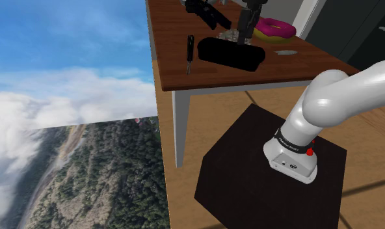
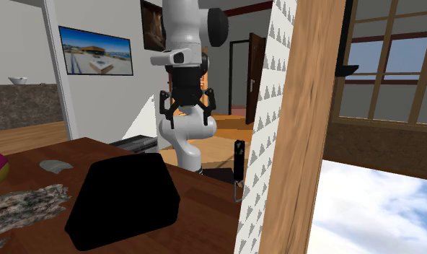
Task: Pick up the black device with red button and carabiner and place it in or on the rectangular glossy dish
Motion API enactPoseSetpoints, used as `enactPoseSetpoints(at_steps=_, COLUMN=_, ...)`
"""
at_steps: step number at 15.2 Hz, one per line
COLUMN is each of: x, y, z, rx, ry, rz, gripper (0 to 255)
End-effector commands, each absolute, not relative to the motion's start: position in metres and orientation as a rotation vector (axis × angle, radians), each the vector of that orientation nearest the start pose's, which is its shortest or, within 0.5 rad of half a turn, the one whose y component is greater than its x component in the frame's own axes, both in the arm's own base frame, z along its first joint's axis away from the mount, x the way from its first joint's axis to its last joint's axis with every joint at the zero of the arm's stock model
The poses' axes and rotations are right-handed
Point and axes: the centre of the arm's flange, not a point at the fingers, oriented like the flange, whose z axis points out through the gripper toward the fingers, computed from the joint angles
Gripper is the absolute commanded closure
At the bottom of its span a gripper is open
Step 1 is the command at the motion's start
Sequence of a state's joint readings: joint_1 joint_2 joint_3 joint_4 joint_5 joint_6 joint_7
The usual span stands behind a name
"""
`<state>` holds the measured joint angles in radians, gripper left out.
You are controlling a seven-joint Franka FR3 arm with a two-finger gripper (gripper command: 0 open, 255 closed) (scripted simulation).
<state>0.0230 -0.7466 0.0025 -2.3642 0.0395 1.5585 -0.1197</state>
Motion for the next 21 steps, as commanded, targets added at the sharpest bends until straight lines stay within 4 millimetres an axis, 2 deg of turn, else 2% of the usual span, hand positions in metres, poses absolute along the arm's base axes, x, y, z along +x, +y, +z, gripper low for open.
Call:
enactPoseSetpoints(at_steps=1, x=0.315, y=0.013, z=0.573, rx=-3.092, ry=-0.223, rz=0.089, gripper=0)
enactPoseSetpoints(at_steps=15, x=0.454, y=0.129, z=0.582, rx=-3.099, ry=-0.531, rz=0.013, gripper=0)
enactPoseSetpoints(at_steps=16, x=0.456, y=0.131, z=0.582, rx=-3.099, ry=-0.535, rz=0.012, gripper=0)
enactPoseSetpoints(at_steps=21, x=0.455, y=0.131, z=0.556, rx=-3.099, ry=-0.535, rz=0.012, gripper=0)
